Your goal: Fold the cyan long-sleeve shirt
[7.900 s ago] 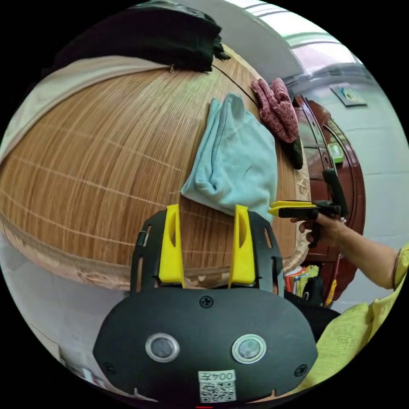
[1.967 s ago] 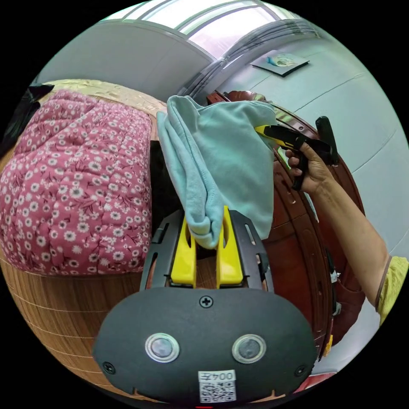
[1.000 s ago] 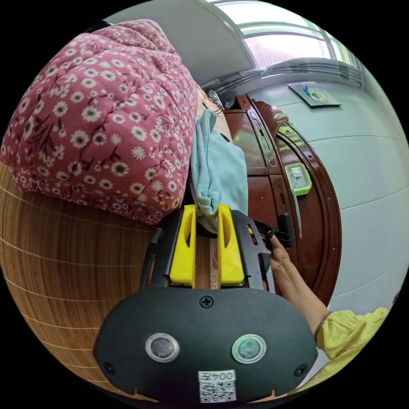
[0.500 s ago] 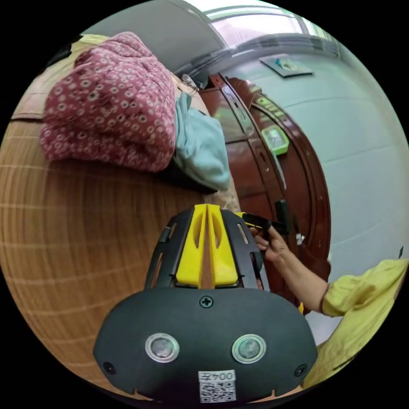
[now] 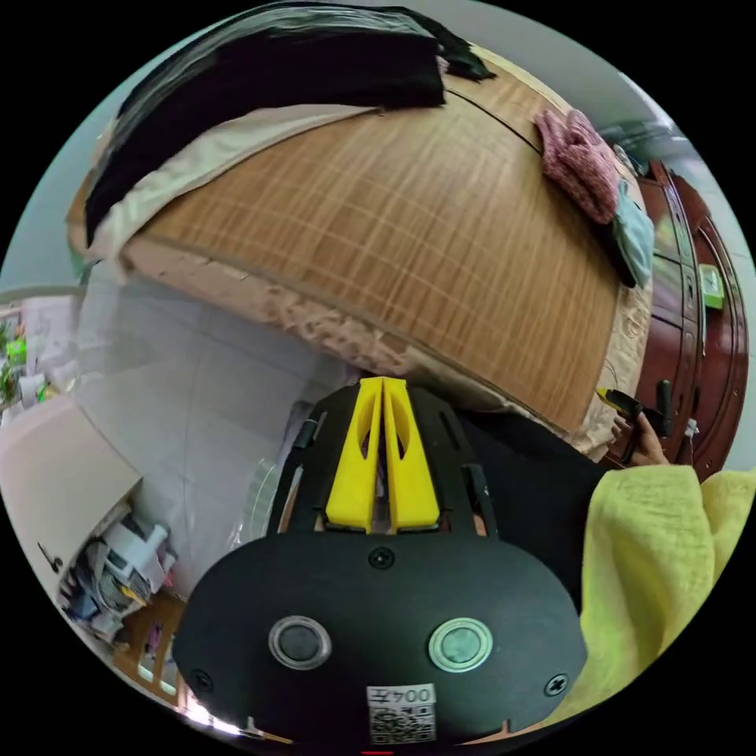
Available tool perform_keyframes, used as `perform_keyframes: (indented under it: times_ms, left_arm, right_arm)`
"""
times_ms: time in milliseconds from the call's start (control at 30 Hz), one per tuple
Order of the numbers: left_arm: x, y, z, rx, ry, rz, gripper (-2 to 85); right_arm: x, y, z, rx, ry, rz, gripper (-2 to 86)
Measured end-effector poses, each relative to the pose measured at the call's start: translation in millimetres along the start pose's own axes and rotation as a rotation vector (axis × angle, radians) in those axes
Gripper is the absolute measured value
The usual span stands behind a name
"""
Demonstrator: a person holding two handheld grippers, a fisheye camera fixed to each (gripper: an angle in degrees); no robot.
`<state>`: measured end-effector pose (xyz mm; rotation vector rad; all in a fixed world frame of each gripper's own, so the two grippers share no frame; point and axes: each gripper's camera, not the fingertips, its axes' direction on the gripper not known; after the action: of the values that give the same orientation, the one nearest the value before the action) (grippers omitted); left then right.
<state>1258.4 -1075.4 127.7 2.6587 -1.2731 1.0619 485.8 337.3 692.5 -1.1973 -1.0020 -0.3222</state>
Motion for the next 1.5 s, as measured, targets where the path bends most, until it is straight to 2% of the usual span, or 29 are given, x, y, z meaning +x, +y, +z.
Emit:
perform_keyframes:
  times_ms: [133, 267, 300, 400, 500, 567, 667, 733, 833, 1033, 1133, 1300, 1500]
  left_arm:
    - [-44.5, 81.0, -48.8, 0.059, -0.029, -0.188, 0.0]
    - [-60.0, 134.7, -67.8, 0.097, -0.001, -0.317, 0.1]
    - [-61.0, 138.5, -68.8, 0.095, -0.001, -0.322, 0.1]
    - [-67.0, 139.7, -71.9, 0.05, -0.007, -0.3, 0.1]
    - [-78.2, 113.1, -80.9, 0.0, -0.034, -0.211, 0.1]
    - [-91.8, 73.9, -94.5, -0.018, -0.046, -0.118, 0.2]
    - [-111.5, 10.2, -117.8, 0.005, -0.048, -0.009, 0.2]
    - [-123.0, -33.3, -133.0, 0.017, -0.035, 0.06, 0.3]
    - [-138.3, -103.7, -161.5, 0.054, -0.023, 0.161, 0.4]
    - [-143.4, -236.6, -206.6, 0.096, 0.04, 0.382, 2.7]
    - [-131.3, -292.8, -239.4, 0.17, -0.018, 0.498, 5.2]
    - [-107.3, -374.9, -280.8, 0.251, -0.168, 0.602, 12.2]
    - [-72.7, -446.1, -293.3, 0.246, -0.297, 0.663, 15.9]
  right_arm:
    - [-47.1, 2.5, 33.3, -0.094, 0.239, -0.159, -0.7]
    - [-78.3, 3.9, 67.0, -0.158, 0.214, -0.253, -0.8]
    - [-85.9, 5.6, 76.6, -0.163, 0.178, -0.256, -0.8]
    - [-101.2, 15.0, 105.6, -0.196, 0.244, -0.243, -0.8]
    - [-113.0, 32.6, 126.9, -0.185, 0.243, -0.229, -0.8]
    - [-116.5, 45.4, 135.7, -0.158, 0.198, -0.188, -0.8]
    - [-121.2, 73.0, 150.1, -0.079, 0.253, -0.11, -0.8]
    - [-123.5, 100.1, 164.3, -0.012, 0.246, -0.004, -0.8]
    - [-133.8, 143.0, 185.6, 0.088, 0.127, 0.16, -0.8]
    - [-178.3, 220.2, 234.1, 0.255, 0.101, 0.458, -0.7]
    - [-204.2, 249.3, 263.4, 0.318, -0.032, 0.495, -0.6]
    - [-242.5, 287.5, 320.3, 0.381, -0.132, 0.591, 0.5]
    - [-275.1, 309.0, 371.6, 0.4, -0.219, 0.61, 8.7]
